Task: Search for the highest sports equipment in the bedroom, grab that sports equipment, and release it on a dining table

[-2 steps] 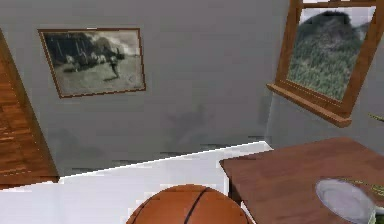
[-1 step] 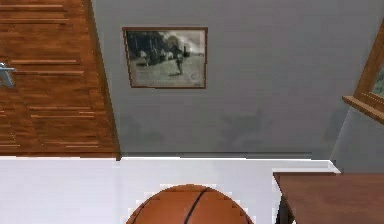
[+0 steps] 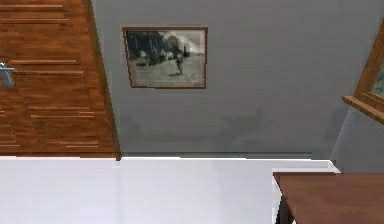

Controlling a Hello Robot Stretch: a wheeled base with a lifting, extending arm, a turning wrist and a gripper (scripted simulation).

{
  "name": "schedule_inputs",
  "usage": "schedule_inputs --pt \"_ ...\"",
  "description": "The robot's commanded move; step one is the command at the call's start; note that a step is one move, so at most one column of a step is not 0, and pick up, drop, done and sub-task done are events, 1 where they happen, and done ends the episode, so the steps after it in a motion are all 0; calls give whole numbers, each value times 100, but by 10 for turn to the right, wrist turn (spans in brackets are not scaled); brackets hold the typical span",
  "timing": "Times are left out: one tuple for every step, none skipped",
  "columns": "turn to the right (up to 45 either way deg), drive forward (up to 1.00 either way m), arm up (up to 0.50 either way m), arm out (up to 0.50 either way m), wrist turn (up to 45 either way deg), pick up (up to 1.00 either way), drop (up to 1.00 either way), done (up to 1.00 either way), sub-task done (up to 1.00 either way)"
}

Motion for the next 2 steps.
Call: schedule_inputs --pt "0 0 0 0 450 0 0 0 0" --pt "0 0 0 0 450 0 0 0 0"
